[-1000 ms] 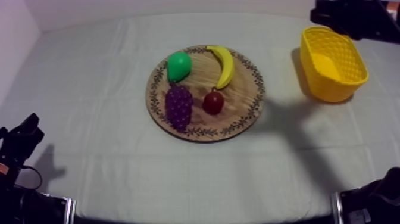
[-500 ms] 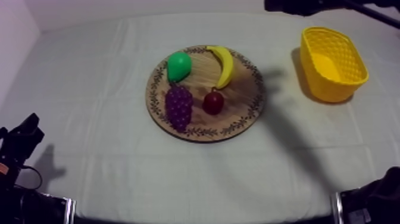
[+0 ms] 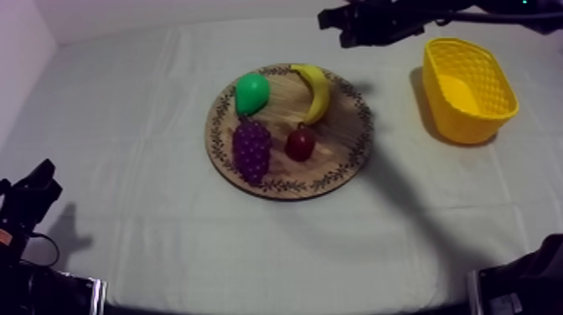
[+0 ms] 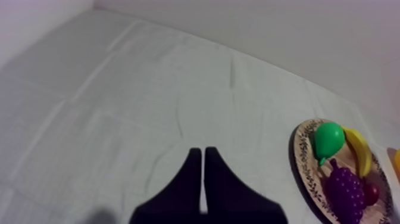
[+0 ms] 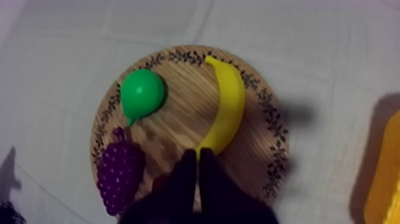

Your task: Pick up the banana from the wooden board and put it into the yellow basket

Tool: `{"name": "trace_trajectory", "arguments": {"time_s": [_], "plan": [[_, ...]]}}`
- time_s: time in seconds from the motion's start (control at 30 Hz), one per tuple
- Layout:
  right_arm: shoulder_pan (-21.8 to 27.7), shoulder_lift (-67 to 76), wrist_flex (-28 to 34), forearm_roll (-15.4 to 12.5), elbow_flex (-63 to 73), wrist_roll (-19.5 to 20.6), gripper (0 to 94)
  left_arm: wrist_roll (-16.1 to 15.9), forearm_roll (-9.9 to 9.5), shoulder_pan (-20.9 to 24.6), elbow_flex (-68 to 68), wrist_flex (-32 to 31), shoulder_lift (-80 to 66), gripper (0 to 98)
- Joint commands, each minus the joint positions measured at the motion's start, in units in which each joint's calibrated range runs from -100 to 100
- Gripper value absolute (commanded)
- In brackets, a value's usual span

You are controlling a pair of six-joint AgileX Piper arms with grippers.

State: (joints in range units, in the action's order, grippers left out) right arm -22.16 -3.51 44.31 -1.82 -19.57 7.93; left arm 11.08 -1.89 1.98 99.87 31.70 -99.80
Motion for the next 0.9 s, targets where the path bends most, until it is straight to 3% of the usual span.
{"name": "trace_trajectory", "arguments": {"time_s": [0.0, 0.17, 0.27, 0.3, 0.37, 0.6, 0.87], "plan": [[-0.05, -0.21, -0.02, 0.4, -0.67, 0.11, 1.0, 0.03, 0.01, 0.01, 0.02, -0.01, -0.03, 0.1], [0.18, -0.61, -0.46, 0.68, -1.94, -0.14, 1.4, 0.03, 0.01, 0.01, 0.02, -0.01, -0.03, 0.1], [0.52, -0.51, 0.49, -0.78, -2.31, -2.46, 38.2, 0.03, 0.01, 0.01, 0.02, -0.01, -0.03, 0.1], [0.6, -0.45, 0.84, -1.06, -2.37, -2.93, 46.2, 0.03, 0.01, 0.01, 0.02, -0.01, -0.03, 0.1], [0.8, -0.28, 1.01, -1.45, -2.65, -3.47, 53.1, 0.03, 0.01, 0.01, 0.02, -0.01, -0.03, 0.1], [1.14, 0.2, 0.3, -2.07, -3.96, -4.28, 60.9, 0.01, 0.01, 0.01, 0.02, -0.01, -0.03, 0.1], [1.63, -0.16, -0.82, -2.86, -4.27, -4.5, 51.0, -0.02, 0.01, 0.01, 0.02, -0.01, -0.03, 0.1]]}}
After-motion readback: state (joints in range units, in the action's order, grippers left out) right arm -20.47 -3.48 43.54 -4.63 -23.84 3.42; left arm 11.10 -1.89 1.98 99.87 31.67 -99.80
